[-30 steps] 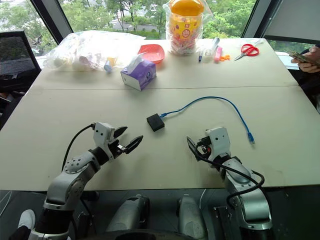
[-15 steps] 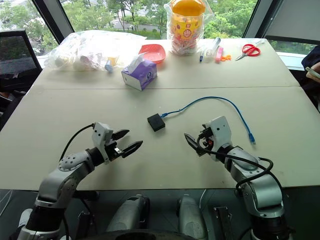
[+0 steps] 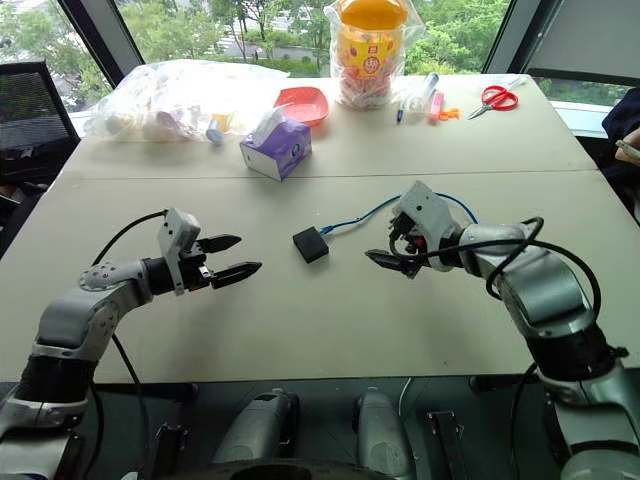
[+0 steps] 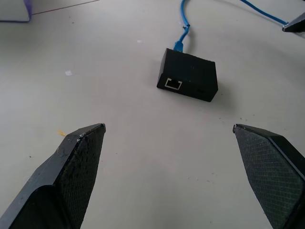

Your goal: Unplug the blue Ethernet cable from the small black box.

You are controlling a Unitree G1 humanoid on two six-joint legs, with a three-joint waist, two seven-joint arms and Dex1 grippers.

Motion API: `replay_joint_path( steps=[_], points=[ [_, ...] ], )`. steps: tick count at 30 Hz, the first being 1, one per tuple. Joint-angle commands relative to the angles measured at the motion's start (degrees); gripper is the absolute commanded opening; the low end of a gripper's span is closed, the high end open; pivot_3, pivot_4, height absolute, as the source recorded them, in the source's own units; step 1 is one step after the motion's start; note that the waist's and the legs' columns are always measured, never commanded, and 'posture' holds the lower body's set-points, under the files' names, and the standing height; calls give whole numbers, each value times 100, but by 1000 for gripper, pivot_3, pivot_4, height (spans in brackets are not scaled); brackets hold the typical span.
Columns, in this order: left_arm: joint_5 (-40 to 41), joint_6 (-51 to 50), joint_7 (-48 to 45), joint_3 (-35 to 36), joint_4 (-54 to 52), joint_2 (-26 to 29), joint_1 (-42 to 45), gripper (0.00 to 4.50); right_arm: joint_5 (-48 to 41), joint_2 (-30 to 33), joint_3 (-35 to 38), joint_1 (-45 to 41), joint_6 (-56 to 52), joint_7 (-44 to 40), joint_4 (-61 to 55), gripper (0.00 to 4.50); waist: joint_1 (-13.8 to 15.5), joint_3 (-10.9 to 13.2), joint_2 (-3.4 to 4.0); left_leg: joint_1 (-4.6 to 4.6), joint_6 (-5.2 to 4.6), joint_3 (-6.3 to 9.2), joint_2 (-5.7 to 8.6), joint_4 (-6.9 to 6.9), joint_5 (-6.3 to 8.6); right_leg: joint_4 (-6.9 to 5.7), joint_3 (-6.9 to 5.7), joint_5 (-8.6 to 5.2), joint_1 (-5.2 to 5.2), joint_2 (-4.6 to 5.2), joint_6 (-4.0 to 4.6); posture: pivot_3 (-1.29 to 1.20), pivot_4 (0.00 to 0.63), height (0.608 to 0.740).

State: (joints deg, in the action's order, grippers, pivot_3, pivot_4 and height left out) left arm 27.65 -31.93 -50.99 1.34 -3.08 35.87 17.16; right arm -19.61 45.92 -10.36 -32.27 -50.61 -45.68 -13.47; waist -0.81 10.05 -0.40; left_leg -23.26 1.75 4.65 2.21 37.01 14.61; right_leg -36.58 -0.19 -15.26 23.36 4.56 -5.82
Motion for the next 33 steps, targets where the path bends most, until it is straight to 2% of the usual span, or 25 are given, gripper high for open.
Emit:
replay_joint_path(
  steps=[1,5,8,12,15,20,23,29,30,33],
  points=[
    [-139,249,-302,-29,128,159,270,4474,426,-100,-573,-884,484,-574,809,4264,-6,1,1,-3,0,-1,0,-1,0,0,0,1,5,0,-2,0,150,740],
    [-175,283,-369,11,248,157,583,4474,1328,-611,-1546,-2145,1653,-1223,2551,4264,-25,3,2,-7,1,-2,-1,-4,0,-5,0,5,15,-2,-7,0,150,740],
    [-180,268,-325,63,161,125,608,4474,1801,-1332,-1990,-3010,2306,-1675,4276,4264,-39,3,2,-5,3,-5,1,-3,-1,-10,1,7,16,-2,-10,0,150,740],
    [-182,251,-294,104,37,132,507,4474,2194,-1924,-2133,-3553,2912,-2038,5687,4264,0,4,3,-11,6,-1,5,-3,-3,-28,2,9,29,0,-13,0,150,740],
    [-163,230,-202,185,-110,153,385,4474,2641,-2405,-2275,-3874,3552,-1983,6803,4264,-18,4,3,-19,13,-4,11,-3,-6,-42,6,9,45,8,-12,0,150,740],
    [-95,98,6,329,-395,187,244,4474,3085,-2910,-2224,-4145,4168,-1859,7856,4264,-50,4,4,-16,21,-3,9,-7,-10,-53,9,9,53,3,-12,0,150,740],
    [-91,46,61,370,-502,197,168,4500,3136,-3093,-2067,-4236,4222,-2012,8026,3424,-105,4,4,-7,32,-1,4,-8,-17,-65,10,16,50,-4,0,0,150,740],
    [-107,53,150,401,-523,161,175,4500,3305,-3354,-1920,-4255,4126,-2254,8051,309,-194,5,5,13,43,1,2,-5,-25,-81,10,26,40,-22,15,0,150,740],
    [-118,95,197,411,-476,116,225,4500,3330,-3379,-1890,-4243,4089,-2241,8048,32,-190,5,5,17,44,1,-1,-6,-25,-86,10,26,39,-26,15,0,150,740],
    [-58,35,240,424,-378,44,365,4500,3422,-3336,-1804,-4157,4080,-2054,7901,32,-175,5,5,18,48,5,-5,-6,-28,-88,10,27,38,-34,17,0,150,740]
  ],
)
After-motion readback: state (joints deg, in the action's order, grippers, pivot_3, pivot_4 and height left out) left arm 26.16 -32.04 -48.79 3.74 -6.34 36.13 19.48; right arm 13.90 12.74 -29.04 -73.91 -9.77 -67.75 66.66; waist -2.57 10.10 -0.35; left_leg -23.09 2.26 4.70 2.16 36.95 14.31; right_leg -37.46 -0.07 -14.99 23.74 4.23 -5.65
